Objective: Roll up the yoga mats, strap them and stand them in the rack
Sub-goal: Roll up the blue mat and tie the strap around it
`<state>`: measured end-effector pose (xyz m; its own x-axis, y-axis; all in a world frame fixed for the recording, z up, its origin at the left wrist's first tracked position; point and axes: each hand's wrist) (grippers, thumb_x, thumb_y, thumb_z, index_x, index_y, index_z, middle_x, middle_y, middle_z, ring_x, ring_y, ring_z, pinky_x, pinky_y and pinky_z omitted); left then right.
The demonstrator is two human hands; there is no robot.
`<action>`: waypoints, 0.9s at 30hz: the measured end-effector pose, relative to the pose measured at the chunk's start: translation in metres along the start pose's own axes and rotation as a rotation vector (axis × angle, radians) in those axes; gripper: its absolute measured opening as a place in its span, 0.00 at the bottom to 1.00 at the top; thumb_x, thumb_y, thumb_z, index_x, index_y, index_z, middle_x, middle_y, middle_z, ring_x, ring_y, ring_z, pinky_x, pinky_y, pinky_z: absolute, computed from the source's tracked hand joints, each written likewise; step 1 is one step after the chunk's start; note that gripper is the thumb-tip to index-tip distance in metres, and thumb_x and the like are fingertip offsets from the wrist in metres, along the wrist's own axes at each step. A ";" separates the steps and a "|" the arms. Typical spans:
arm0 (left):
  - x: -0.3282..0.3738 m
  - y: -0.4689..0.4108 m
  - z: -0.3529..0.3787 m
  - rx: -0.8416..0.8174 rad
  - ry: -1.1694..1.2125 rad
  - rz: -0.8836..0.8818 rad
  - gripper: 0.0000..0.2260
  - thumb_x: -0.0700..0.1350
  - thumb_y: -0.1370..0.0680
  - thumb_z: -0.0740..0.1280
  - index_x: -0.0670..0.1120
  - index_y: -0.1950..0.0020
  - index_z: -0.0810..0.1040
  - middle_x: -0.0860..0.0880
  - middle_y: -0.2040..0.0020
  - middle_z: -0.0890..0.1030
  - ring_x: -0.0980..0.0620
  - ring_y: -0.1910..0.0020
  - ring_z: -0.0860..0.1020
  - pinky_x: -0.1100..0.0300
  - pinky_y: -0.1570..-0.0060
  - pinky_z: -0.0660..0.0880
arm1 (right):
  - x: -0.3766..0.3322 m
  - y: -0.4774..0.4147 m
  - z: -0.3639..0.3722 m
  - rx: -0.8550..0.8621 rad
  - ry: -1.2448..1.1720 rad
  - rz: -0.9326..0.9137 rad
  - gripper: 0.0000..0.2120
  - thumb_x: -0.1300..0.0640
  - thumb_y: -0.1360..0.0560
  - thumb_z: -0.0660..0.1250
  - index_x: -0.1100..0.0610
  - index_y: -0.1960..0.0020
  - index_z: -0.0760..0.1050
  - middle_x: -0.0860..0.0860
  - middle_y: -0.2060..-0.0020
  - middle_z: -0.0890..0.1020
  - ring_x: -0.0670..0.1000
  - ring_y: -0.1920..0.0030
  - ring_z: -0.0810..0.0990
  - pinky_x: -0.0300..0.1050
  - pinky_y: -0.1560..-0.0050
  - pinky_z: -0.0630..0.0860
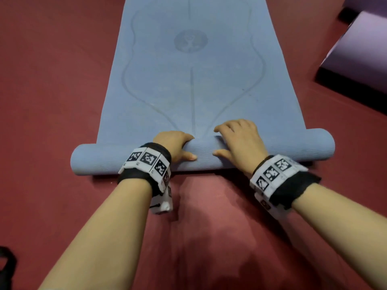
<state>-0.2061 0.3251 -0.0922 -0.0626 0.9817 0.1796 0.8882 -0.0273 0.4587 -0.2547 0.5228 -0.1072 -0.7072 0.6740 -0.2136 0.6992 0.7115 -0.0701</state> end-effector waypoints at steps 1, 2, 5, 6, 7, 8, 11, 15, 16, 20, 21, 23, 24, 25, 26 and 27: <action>0.000 -0.002 -0.001 0.015 -0.053 -0.035 0.28 0.59 0.27 0.67 0.50 0.30 0.68 0.47 0.36 0.76 0.46 0.37 0.74 0.54 0.41 0.68 | -0.009 0.011 0.007 0.083 0.052 -0.019 0.28 0.44 0.39 0.77 0.58 0.45 0.77 0.57 0.51 0.80 0.60 0.50 0.79 0.53 0.48 0.71; 0.003 -0.002 0.000 0.042 -0.088 -0.087 0.31 0.60 0.27 0.68 0.48 0.30 0.65 0.46 0.37 0.77 0.46 0.37 0.74 0.53 0.40 0.67 | -0.016 0.023 0.014 0.082 0.085 -0.024 0.31 0.42 0.42 0.77 0.58 0.45 0.77 0.58 0.49 0.80 0.60 0.49 0.78 0.53 0.47 0.71; 0.011 0.008 0.015 0.311 -0.165 -0.184 0.28 0.60 0.30 0.70 0.46 0.37 0.69 0.46 0.44 0.80 0.43 0.43 0.76 0.52 0.43 0.63 | -0.021 0.032 0.029 0.003 0.142 0.004 0.40 0.46 0.47 0.80 0.59 0.39 0.74 0.59 0.42 0.77 0.60 0.43 0.77 0.52 0.41 0.66; 0.013 0.012 0.022 0.458 -0.208 -0.164 0.24 0.59 0.32 0.72 0.46 0.43 0.75 0.46 0.48 0.81 0.42 0.46 0.77 0.53 0.45 0.62 | -0.018 0.026 0.031 0.018 0.148 0.015 0.37 0.51 0.47 0.80 0.60 0.40 0.75 0.59 0.44 0.79 0.60 0.45 0.78 0.51 0.43 0.65; 0.014 0.016 0.030 0.582 -0.247 -0.138 0.21 0.57 0.34 0.74 0.45 0.49 0.78 0.45 0.51 0.81 0.41 0.51 0.77 0.53 0.48 0.62 | -0.015 0.018 0.028 0.027 0.144 0.025 0.33 0.54 0.46 0.79 0.60 0.42 0.76 0.58 0.48 0.80 0.59 0.49 0.80 0.50 0.46 0.66; 0.014 0.019 0.038 0.673 -0.253 -0.114 0.20 0.57 0.35 0.74 0.44 0.51 0.80 0.44 0.53 0.80 0.41 0.54 0.77 0.52 0.50 0.62 | -0.012 0.010 0.024 0.007 0.122 0.022 0.31 0.55 0.45 0.79 0.60 0.44 0.77 0.58 0.50 0.81 0.58 0.51 0.80 0.51 0.48 0.68; 0.019 0.022 0.050 0.595 -0.221 -0.134 0.38 0.67 0.38 0.69 0.39 0.40 0.77 0.41 0.48 0.78 0.39 0.50 0.76 0.48 0.48 0.70 | -0.006 -0.007 0.010 -0.129 0.076 -0.022 0.26 0.53 0.34 0.74 0.57 0.39 0.74 0.55 0.48 0.81 0.57 0.45 0.79 0.50 0.43 0.67; 0.023 0.016 0.022 0.477 -0.259 -0.107 0.29 0.58 0.40 0.79 0.41 0.48 0.78 0.43 0.53 0.78 0.40 0.54 0.76 0.51 0.54 0.72 | 0.001 -0.023 -0.008 -0.190 0.051 -0.029 0.22 0.48 0.27 0.68 0.53 0.35 0.71 0.53 0.43 0.80 0.56 0.42 0.77 0.47 0.42 0.66; 0.022 0.013 0.015 0.430 -0.254 -0.061 0.26 0.58 0.36 0.76 0.42 0.47 0.78 0.44 0.51 0.78 0.41 0.51 0.76 0.51 0.53 0.71 | 0.003 -0.024 -0.012 -0.218 0.016 -0.013 0.23 0.47 0.28 0.69 0.52 0.35 0.71 0.53 0.43 0.80 0.56 0.41 0.77 0.46 0.43 0.67; 0.010 0.015 0.012 0.152 -0.120 0.033 0.33 0.61 0.31 0.71 0.49 0.31 0.67 0.47 0.38 0.75 0.45 0.40 0.73 0.54 0.45 0.68 | 0.011 -0.012 -0.016 -0.363 -0.175 0.057 0.30 0.41 0.33 0.73 0.49 0.34 0.71 0.49 0.40 0.80 0.54 0.39 0.76 0.45 0.43 0.68; 0.010 0.015 0.014 0.143 -0.073 0.018 0.35 0.61 0.31 0.71 0.48 0.29 0.65 0.47 0.36 0.75 0.44 0.39 0.73 0.54 0.44 0.68 | 0.012 -0.009 -0.015 -0.371 -0.202 0.092 0.32 0.40 0.33 0.73 0.49 0.33 0.69 0.49 0.39 0.79 0.54 0.39 0.75 0.46 0.42 0.68; 0.009 0.011 0.013 0.175 0.020 -0.046 0.37 0.59 0.31 0.72 0.47 0.28 0.62 0.44 0.36 0.75 0.42 0.39 0.74 0.52 0.42 0.69 | 0.011 -0.007 -0.010 -0.243 -0.160 0.108 0.33 0.41 0.34 0.73 0.52 0.34 0.69 0.51 0.40 0.79 0.56 0.39 0.76 0.48 0.40 0.67; 0.008 0.008 0.012 0.178 0.056 -0.081 0.36 0.59 0.31 0.72 0.47 0.29 0.62 0.43 0.38 0.77 0.41 0.40 0.75 0.52 0.42 0.68 | 0.008 -0.004 -0.006 -0.116 -0.112 0.097 0.32 0.42 0.35 0.74 0.54 0.36 0.72 0.53 0.43 0.80 0.58 0.41 0.76 0.50 0.41 0.67; 0.008 0.006 0.011 0.191 0.072 -0.095 0.35 0.58 0.30 0.72 0.47 0.30 0.62 0.44 0.41 0.79 0.42 0.42 0.76 0.52 0.42 0.67 | 0.005 0.002 0.000 0.006 -0.073 0.080 0.30 0.44 0.36 0.76 0.57 0.40 0.75 0.56 0.46 0.80 0.60 0.44 0.77 0.52 0.43 0.69; 0.008 0.003 0.009 0.210 0.063 -0.088 0.32 0.59 0.30 0.71 0.48 0.32 0.62 0.45 0.43 0.80 0.43 0.44 0.77 0.53 0.41 0.65 | 0.000 0.008 0.005 0.102 -0.047 0.060 0.28 0.46 0.37 0.77 0.60 0.43 0.77 0.58 0.48 0.80 0.62 0.47 0.78 0.54 0.45 0.71; 0.008 0.003 0.009 0.213 0.031 -0.075 0.30 0.60 0.29 0.69 0.49 0.34 0.63 0.46 0.44 0.80 0.44 0.44 0.77 0.53 0.40 0.63 | -0.005 0.016 0.011 0.141 -0.015 0.048 0.30 0.45 0.39 0.77 0.62 0.44 0.77 0.59 0.48 0.80 0.62 0.48 0.78 0.55 0.46 0.73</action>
<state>-0.1993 0.3350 -0.0973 -0.1433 0.9732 0.1801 0.9564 0.0894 0.2781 -0.2391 0.5291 -0.1177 -0.6718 0.7026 -0.2346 0.7406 0.6429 -0.1953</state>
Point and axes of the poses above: each hand's wrist, its own y-axis away from the middle knuckle, its own z-axis out of the palm, x = y × z
